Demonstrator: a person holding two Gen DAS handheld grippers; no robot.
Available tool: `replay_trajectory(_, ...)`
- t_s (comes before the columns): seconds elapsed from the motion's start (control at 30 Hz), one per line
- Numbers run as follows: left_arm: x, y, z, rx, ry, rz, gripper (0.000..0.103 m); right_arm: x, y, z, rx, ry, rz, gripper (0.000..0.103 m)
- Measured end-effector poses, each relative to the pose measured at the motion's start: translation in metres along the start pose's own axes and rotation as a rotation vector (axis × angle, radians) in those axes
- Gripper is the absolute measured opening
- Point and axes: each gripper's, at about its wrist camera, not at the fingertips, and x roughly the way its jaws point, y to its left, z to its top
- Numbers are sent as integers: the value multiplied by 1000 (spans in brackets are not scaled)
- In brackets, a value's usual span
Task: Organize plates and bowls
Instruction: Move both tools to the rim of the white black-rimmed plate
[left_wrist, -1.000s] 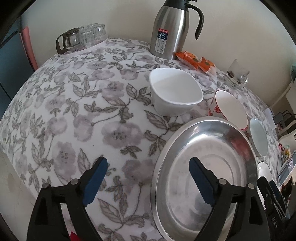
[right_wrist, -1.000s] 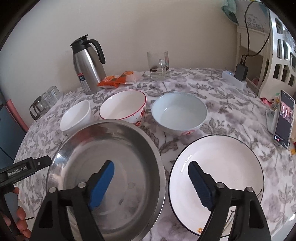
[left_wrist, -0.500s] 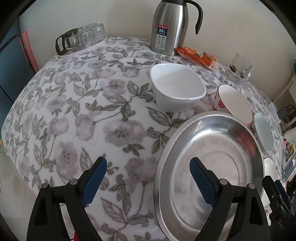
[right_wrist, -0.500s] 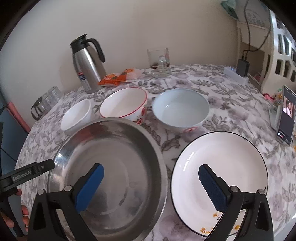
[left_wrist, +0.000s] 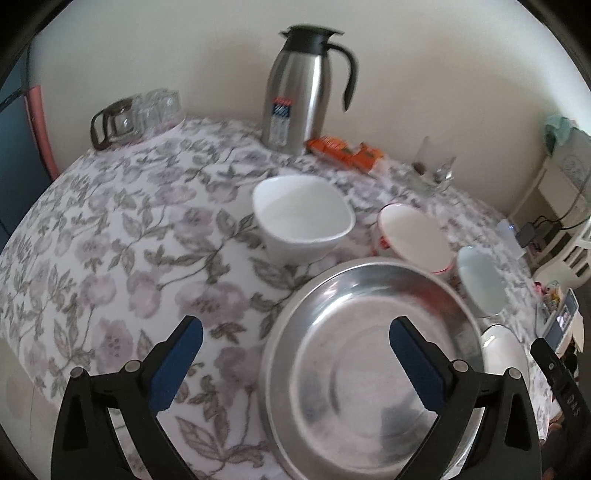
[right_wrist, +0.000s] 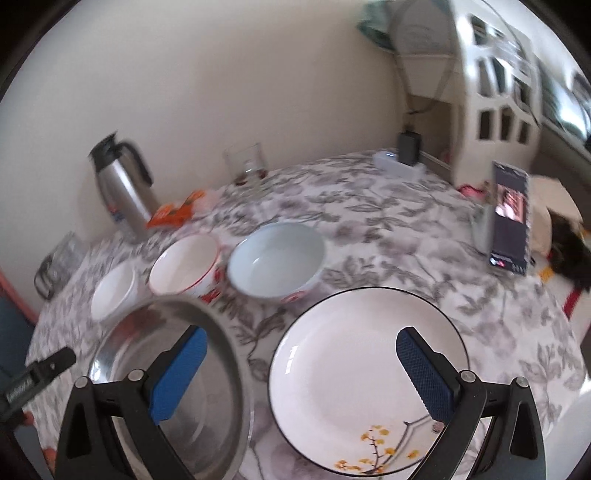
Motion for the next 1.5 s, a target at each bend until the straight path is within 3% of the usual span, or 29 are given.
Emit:
replay_trajectory(0.13,-9,-15,1,26,-45,-47,101,1,-17,2,53,14,-31,103)
replay_trajectory(0.37,-17,-55,0,77,-30,-195,101,-4,-41,4,108,14,-63,103)
replay_trajectory(0.6,-16,-105,-22,164,69,-277,101,-14,-86,2,221,6,-105,103)
replay_trajectory(0.73,-21,-129,-35,212,83,-301,101,-18,-110,-1,269,3,-126,103)
replay_trajectory(1.1,-25,-178,-63,283,168,-406,101,-17,-132,-6,250,24,-79,103)
replay_trajectory(1.5,-10,-203,-84,304,255,-421,97,-2,-157,-18,280,54,20,103)
